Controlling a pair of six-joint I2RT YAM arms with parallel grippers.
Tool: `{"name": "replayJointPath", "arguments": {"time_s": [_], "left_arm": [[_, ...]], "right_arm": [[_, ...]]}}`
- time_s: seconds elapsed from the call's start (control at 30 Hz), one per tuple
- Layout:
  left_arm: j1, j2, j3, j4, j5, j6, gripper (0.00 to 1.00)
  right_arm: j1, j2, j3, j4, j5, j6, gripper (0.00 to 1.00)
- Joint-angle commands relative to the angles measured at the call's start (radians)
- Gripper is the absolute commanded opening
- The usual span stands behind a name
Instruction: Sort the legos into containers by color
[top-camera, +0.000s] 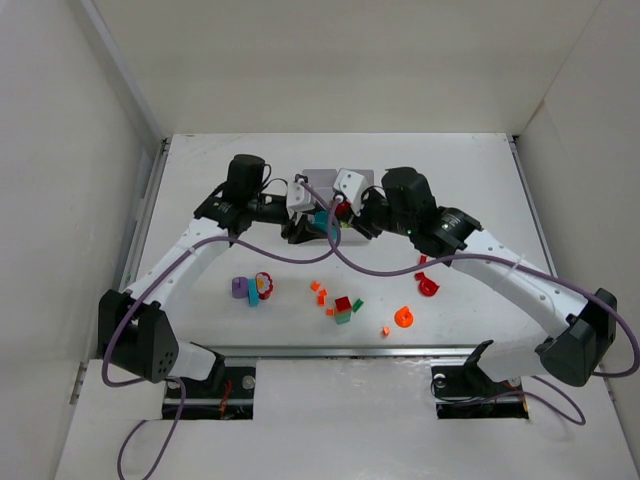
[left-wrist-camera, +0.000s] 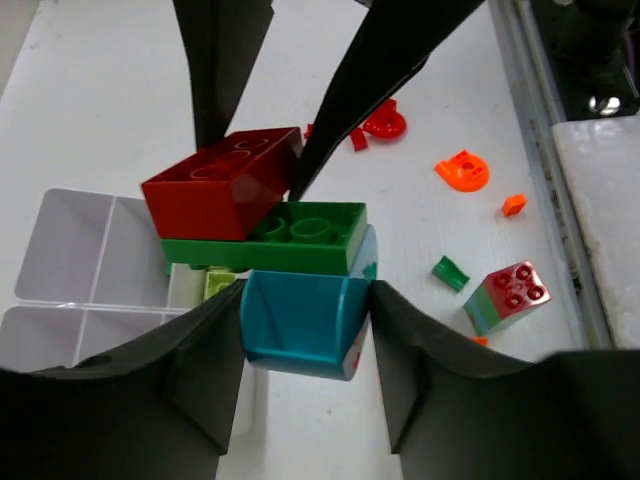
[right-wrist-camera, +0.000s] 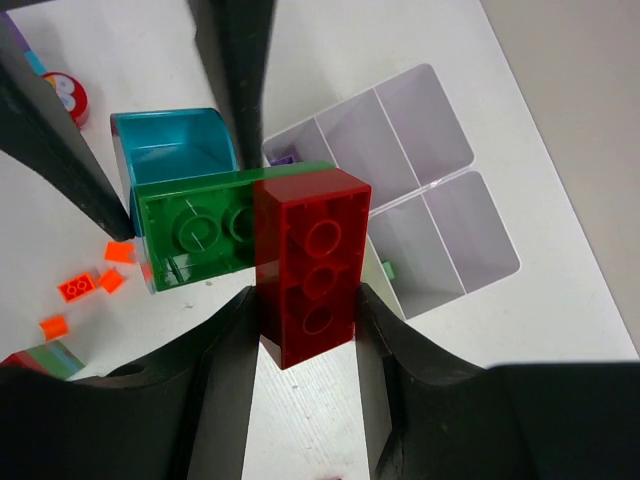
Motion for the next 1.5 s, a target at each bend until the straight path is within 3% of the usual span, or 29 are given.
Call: {"name": "replayJointPath", "arguments": {"time_s": [0.0, 0.03, 0.07, 0.2, 0.57, 0.87, 0.97, 1.03, 1.13, 1.23, 1.47], "left_arm": [[-0.004, -0.012, 0.048, 0.008, 0.046, 0.0, 0.44], [-0.004, -0.012, 0.038, -0.001, 0.046, -0.009, 0.37], [-0.004, -0.012, 0.038, -0.001, 0.046, -0.009, 0.22], [-0.004, -0.012, 0.029, -0.023, -0.008, -0.021, 0.0], [-0.004, -0.04, -0.033, -0.044, -0.142, -0.047, 0.0], [-0.004, -0.106, -0.177, 0.242, -0.53, -0.38, 0.0], [0.005, -0.124, -0.2, 0.289, -0.629, -0.429, 0.0], [0.005, -0.124, -0.209, 0.301, -0.651, -0.44, 0.0], [0.005, -0.133, -0.218, 0.301, -0.663, -0.44, 0.0], [0.024, -0.133, -0.218, 0.31, -0.672, -0.449, 0.0], [0.067, -0.11, -0.218, 0.361, -0.672, -0.468, 0.0]], "right_arm": [[0.02, -0.001, 0.056, 0.033, -0.028, -0.001, 0.0], [0.02, -0.001, 0.056, 0.044, -0.028, -0.001, 0.0], [0.02, -0.001, 0.056, 0.044, -0.028, -0.001, 0.0], [0.02, -0.011, 0.043, 0.081, -0.004, -0.001, 0.0], [-0.001, -0.001, 0.013, 0.099, 0.09, 0.089, 0.0], [-0.193, 0.111, 0.046, 0.148, -0.071, 0.167, 0.0], [-0.243, 0.177, 0.088, 0.135, -0.204, 0.076, 0.0], [-0.253, 0.234, 0.114, 0.098, -0.289, -0.119, 0.0], [-0.262, 0.275, 0.152, 0.063, -0.289, -0.328, 0.0], [-0.291, 0.346, 0.27, -0.089, -0.341, -0.51, 0.0], [-0.319, 0.55, 0.503, -0.358, -0.308, -0.697, 0.0]]}}
